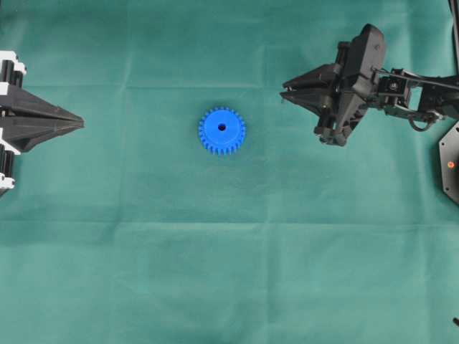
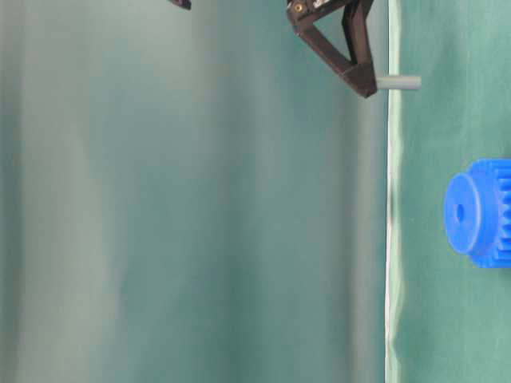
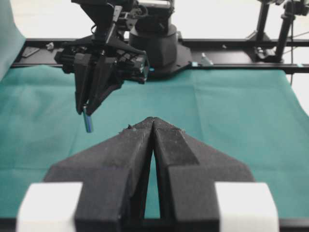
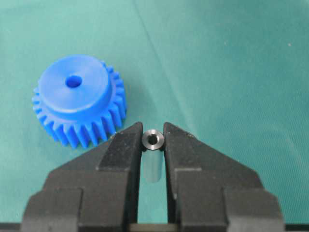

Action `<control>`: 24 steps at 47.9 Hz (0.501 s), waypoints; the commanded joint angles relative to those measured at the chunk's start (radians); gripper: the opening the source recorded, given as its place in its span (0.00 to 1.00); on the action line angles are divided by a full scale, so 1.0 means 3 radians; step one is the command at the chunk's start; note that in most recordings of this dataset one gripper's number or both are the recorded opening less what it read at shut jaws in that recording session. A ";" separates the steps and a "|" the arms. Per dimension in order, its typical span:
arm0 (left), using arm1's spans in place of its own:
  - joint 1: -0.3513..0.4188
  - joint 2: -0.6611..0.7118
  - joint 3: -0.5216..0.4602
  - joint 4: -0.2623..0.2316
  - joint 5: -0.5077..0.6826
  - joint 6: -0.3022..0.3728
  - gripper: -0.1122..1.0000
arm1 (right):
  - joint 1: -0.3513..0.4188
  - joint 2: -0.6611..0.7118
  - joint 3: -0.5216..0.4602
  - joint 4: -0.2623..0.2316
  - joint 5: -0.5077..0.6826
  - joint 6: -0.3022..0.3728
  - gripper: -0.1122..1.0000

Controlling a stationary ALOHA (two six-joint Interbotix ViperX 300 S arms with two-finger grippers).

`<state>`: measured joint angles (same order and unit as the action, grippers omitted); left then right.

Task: Insert the shaft placed at a random location into the center hole of the medium gear at another random location.
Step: 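Lift the shaft and carry it left over the blue gear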

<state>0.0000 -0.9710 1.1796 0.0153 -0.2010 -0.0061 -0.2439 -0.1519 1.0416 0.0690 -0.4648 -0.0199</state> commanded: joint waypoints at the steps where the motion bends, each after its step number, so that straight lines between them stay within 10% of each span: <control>1: 0.0010 0.0026 -0.0072 0.0005 -0.0015 0.0000 0.10 | 0.0041 0.0026 -0.0138 -0.0005 0.0000 -0.0051 0.22; 24: 0.0010 0.0026 -0.0077 0.0005 -0.0015 -0.0005 0.10 | 0.0322 0.0562 -0.0828 0.0005 0.0036 -0.0046 0.22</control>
<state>0.0015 -0.9710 1.1781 0.0138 -0.2010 -0.0061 -0.1565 0.0092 0.8468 0.0690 -0.4587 -0.0199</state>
